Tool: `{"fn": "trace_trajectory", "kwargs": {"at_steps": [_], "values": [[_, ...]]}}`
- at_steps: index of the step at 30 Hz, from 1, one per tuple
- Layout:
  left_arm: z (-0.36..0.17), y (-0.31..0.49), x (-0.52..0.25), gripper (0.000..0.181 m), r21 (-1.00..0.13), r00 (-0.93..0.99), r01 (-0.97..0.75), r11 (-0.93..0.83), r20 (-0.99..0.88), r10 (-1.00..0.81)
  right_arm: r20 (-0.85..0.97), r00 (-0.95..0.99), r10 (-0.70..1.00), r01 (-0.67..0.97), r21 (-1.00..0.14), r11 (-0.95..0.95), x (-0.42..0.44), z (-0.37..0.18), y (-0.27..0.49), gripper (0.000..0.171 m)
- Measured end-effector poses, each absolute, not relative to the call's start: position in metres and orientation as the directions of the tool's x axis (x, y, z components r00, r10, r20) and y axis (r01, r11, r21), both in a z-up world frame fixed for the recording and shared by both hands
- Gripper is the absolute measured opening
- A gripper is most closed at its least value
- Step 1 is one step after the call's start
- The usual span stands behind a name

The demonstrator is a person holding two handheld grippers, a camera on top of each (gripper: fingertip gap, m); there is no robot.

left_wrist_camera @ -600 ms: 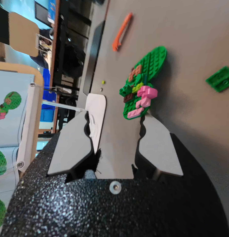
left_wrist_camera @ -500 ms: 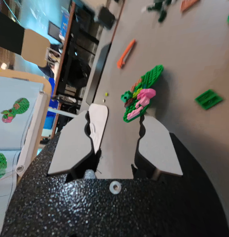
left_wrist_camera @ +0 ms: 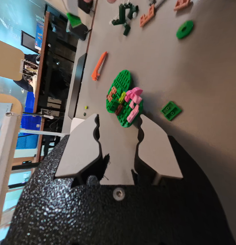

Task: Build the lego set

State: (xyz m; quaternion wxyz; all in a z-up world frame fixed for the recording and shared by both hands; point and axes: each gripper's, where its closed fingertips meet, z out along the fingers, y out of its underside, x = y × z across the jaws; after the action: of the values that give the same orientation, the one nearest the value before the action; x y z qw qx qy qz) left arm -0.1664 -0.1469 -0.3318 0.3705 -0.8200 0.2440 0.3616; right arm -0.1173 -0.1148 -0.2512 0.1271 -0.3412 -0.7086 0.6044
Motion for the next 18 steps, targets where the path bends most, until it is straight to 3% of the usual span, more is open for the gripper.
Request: {"fn": "trace_trajectory", "kwargs": {"at_steps": [4, 8, 13, 18], "values": [[-0.334, -0.162, -0.174, 0.051, -0.322, 0.597, -0.648, -0.690, -0.777, -0.198, -0.283, -0.718, 0.636, 0.352, -0.936, -0.018, -0.119, -0.247, -0.112, 0.000], [-0.326, -0.180, -0.191, 0.057, -0.371, 0.663, -0.562, -0.739, -0.736, -0.134, -0.366, -0.715, 0.596, 0.379, -0.919, -0.110, -0.119, -0.238, -0.114, 0.000], [-0.256, -0.152, -0.165, 0.050, -0.663, 0.670, -0.624, -0.414, -0.726, 0.153, -0.511, -0.723, 0.465, 0.438, -0.859, -0.264, -0.114, -0.224, -0.126, 0.000], [-0.224, -0.139, -0.126, 0.045, -0.671, 0.614, -0.711, -0.211, -0.738, 0.279, -0.646, -0.710, 0.280, 0.532, -0.753, -0.388, -0.108, -0.213, -0.139, 0.000]]}}
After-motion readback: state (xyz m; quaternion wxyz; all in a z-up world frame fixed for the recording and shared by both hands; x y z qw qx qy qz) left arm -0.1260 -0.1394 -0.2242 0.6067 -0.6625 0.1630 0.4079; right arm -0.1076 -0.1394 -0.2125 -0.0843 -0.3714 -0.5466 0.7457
